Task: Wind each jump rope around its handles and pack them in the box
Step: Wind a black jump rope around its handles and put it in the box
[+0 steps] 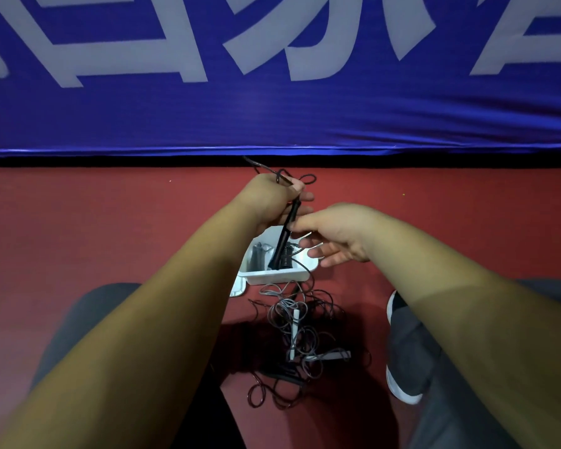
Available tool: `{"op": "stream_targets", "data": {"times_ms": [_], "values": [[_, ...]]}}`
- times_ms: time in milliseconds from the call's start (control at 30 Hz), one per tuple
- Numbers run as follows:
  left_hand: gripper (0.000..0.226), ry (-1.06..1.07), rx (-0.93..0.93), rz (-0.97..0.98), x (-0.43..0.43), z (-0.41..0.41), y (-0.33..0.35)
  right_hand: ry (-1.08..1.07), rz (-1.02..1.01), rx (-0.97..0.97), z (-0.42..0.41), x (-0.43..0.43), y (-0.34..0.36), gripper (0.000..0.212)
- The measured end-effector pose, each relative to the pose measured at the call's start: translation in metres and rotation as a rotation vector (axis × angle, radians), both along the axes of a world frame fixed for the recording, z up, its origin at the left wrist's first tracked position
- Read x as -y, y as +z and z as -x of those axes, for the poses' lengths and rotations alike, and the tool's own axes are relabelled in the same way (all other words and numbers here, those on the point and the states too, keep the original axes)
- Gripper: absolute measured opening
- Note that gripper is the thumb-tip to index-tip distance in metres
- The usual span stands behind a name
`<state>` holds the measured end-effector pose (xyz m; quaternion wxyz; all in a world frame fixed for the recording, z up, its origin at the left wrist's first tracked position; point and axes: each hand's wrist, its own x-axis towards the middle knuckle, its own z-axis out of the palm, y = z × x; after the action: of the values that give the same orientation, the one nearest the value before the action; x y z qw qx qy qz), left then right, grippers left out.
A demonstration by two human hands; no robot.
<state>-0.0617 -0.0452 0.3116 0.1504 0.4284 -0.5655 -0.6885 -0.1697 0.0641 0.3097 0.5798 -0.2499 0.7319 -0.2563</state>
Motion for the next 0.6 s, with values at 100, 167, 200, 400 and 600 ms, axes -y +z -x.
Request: {"op": "stream_targets", "data": {"times_ms": [100,167,200,400,600], "values": [[0.013,0.045,-0.028,-0.030,0.002,0.002,-0.003,-0.021,-0.012,-0.038,-0.003,0.000,-0.005,0.029],[0.012,0.069,-0.045,-0.041,0.004,0.003,-0.004,-0.032,-0.012,0.014,-0.004,0.000,-0.009,0.036],[0.012,0.074,-0.052,-0.045,0.006,0.004,-0.004,-0.042,-0.009,0.045,-0.005,0.000,-0.011,0.037],[0.028,0.023,0.077,0.024,0.008,0.003,0.001,-0.200,0.136,0.073,-0.002,0.007,-0.017,0.025],[0.068,-0.300,0.515,0.079,0.010,-0.015,0.015,-0.219,0.105,-0.407,0.036,0.011,-0.020,0.018]]}}
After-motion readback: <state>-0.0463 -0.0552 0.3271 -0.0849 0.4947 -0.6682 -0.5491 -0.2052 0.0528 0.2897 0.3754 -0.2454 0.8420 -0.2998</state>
